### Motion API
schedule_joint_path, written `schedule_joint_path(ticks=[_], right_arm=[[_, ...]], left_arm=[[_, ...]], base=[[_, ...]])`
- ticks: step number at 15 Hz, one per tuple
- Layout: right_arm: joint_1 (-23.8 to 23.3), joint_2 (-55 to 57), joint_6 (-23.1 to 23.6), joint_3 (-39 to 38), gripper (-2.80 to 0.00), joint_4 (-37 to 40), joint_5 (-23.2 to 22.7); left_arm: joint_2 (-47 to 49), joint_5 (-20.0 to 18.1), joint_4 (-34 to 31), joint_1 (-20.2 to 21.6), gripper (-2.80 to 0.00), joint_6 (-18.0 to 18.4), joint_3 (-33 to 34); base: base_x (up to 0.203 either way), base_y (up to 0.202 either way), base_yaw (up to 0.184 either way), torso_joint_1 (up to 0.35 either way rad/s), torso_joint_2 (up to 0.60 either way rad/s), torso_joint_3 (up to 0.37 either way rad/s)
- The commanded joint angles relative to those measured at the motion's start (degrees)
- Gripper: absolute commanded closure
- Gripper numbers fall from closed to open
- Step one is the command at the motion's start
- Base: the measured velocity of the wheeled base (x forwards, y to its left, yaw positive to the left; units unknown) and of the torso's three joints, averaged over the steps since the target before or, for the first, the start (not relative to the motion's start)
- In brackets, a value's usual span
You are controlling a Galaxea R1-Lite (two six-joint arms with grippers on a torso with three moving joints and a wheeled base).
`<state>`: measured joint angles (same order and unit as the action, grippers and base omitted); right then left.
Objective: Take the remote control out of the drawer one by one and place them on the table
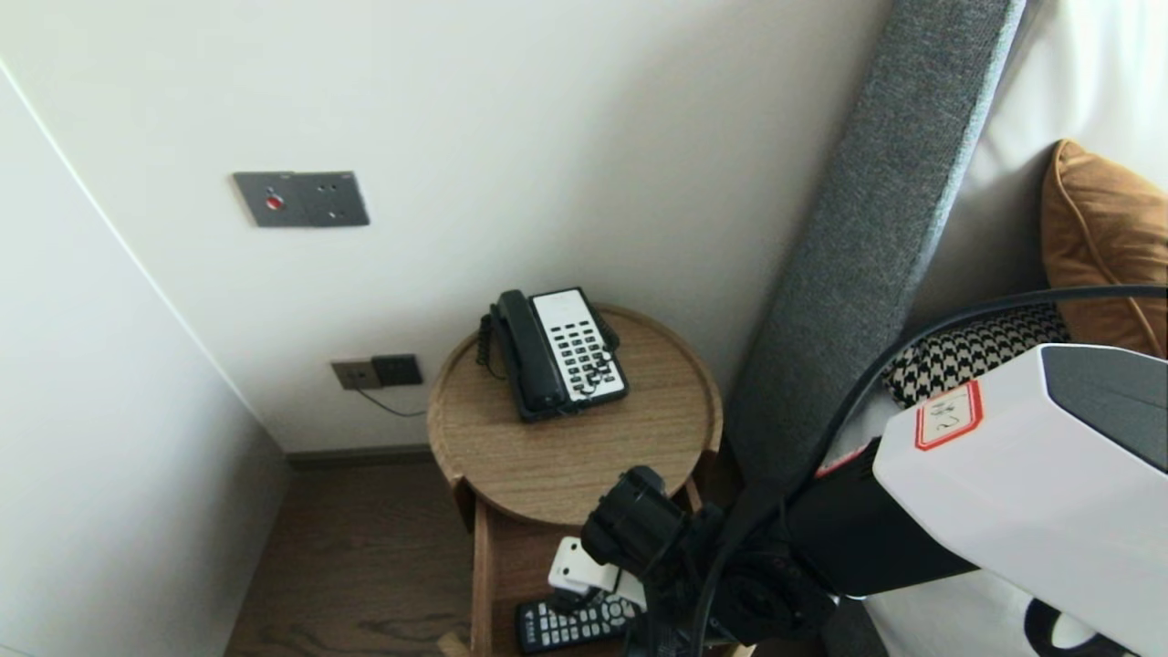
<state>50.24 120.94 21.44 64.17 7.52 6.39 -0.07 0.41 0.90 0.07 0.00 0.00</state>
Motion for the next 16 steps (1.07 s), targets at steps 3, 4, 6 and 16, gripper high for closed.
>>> schedule_joint_path(ticks=[3, 4, 6, 16], right_arm=[[-0.8, 1.4, 0.4, 1.8, -2.8, 0.0, -2.2], [-1.3, 1.6, 0.4, 2.6, -2.8, 0.1, -3.8], [-2.1, 2.6, 0.4, 3.2, -2.8, 0.0, -5.8], [-5.4, 8.8, 1.2, 6.8, -2.8, -0.1, -9.0]], left_arm=[[0.0, 0.0, 0.0, 0.0, 0.0, 0.0, 14.9], [0.0, 0.0, 0.0, 0.0, 0.0, 0.0, 7.4], [0.0, 0.0, 0.0, 0.0, 0.0, 0.1, 0.2], [0.0, 0.2, -0.1, 0.0, 0.0, 0.2, -0.1]], base=[[0.0, 0.0, 0.0, 0.0, 0.0, 0.0], [0.0, 0.0, 0.0, 0.0, 0.0, 0.0], [0.0, 0.0, 0.0, 0.0, 0.0, 0.0], [0.0, 0.0, 0.0, 0.0, 0.0, 0.0]])
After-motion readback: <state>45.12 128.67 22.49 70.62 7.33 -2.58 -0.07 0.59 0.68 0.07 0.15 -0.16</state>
